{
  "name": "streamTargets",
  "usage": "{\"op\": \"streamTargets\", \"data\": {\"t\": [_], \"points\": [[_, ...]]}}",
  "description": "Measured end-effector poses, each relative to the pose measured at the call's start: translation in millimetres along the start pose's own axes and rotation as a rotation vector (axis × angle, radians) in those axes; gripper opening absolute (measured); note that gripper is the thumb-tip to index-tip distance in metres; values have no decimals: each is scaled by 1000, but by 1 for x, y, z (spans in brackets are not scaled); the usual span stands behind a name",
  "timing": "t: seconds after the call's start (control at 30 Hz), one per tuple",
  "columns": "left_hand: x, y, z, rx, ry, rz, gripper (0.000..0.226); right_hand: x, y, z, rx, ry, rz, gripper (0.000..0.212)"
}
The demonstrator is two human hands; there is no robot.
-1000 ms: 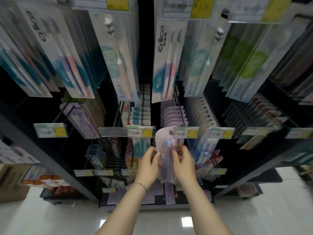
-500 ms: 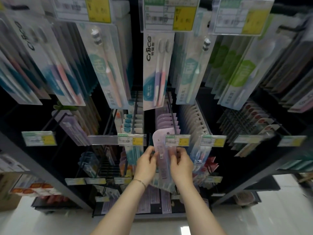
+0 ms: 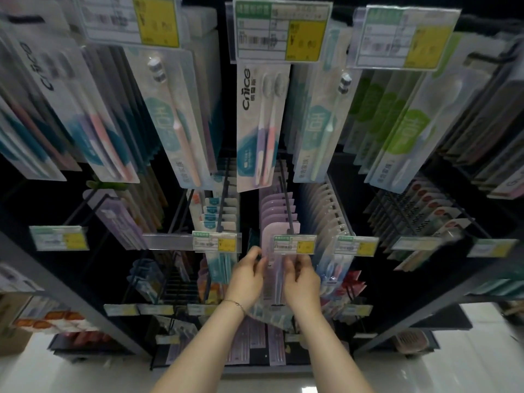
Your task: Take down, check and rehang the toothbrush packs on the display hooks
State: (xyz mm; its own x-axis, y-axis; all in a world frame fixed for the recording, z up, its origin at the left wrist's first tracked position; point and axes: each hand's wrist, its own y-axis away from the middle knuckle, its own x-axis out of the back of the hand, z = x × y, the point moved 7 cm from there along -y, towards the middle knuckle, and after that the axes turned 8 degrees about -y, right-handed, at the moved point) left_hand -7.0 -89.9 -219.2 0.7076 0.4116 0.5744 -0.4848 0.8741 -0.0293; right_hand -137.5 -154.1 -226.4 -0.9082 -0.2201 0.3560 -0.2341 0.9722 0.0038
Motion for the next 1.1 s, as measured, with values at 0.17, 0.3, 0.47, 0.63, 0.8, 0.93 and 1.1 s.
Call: {"op": "streamTargets", "data": {"t": [0.17, 0.3, 0.47, 0.63, 0.8, 0.93, 1.1], "points": [[2, 0, -3, 61, 12, 34, 9, -3, 3, -2, -16, 41, -7, 21], [4, 4, -19, 154, -31, 20, 8, 0, 12, 0, -25, 211, 3, 27], [12, 17, -29, 137, -135, 42, 13, -6, 24, -1, 17, 553, -55, 32], [27, 31, -33, 46, -298, 57, 8, -26, 36, -13, 170, 662, -91, 40], [51, 40, -40, -42, -498, 71, 14, -48, 49, -26, 321, 700, -122, 25], [74, 44, -52, -98, -615, 94, 22, -68, 58, -40, 402, 749, -126, 15], [104, 47, -79, -106, -672, 66, 20, -109, 77, -59, 502, 792, -132, 15]]}}
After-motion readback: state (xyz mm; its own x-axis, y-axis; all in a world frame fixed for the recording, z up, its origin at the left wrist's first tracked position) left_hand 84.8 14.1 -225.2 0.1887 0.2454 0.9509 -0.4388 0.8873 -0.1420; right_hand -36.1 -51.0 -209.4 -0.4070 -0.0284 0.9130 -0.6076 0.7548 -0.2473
